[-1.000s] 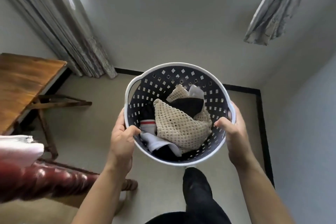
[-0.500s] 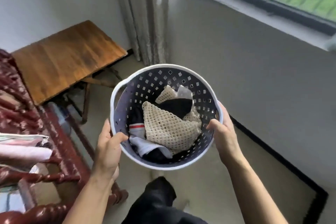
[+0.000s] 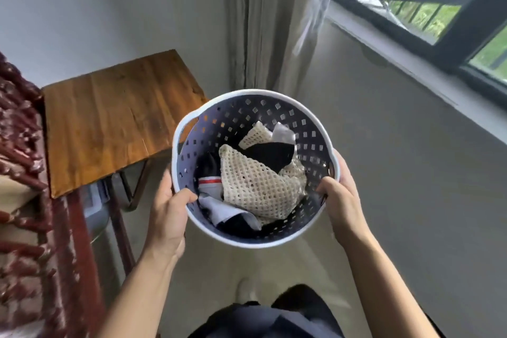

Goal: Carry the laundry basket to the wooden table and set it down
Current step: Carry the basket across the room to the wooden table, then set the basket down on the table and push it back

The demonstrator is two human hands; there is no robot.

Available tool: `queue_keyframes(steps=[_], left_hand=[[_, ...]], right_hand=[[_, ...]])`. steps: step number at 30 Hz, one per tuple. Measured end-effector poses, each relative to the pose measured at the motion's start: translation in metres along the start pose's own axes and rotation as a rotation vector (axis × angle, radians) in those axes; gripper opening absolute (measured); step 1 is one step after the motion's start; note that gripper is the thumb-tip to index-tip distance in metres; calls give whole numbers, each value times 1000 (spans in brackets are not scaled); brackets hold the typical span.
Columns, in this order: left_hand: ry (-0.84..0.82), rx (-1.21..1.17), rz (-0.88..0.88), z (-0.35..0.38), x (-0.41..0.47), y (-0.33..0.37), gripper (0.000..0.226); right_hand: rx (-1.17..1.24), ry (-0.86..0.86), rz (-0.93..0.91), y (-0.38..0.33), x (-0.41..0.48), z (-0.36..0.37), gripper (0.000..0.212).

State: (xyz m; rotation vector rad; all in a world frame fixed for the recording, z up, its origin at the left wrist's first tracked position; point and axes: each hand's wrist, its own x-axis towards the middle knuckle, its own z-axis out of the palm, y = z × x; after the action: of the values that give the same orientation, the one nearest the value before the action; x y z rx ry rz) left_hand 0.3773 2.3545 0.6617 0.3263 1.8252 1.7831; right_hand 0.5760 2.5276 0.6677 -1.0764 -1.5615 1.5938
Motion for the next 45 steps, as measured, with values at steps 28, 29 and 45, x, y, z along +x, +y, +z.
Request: queue_keyframes(steps=[28,29,45], left_hand=[[712,-192,-247,-81,367,57,49],[697,-192,-263,-94,381,58,47],[441,14,-382,-236,555,36,71]], right_hand=[[-139,-712,114,-31,436,349,81],[-150,-699,124,-29,439,367,82],[-359,-509,359,18,481,527,78]])
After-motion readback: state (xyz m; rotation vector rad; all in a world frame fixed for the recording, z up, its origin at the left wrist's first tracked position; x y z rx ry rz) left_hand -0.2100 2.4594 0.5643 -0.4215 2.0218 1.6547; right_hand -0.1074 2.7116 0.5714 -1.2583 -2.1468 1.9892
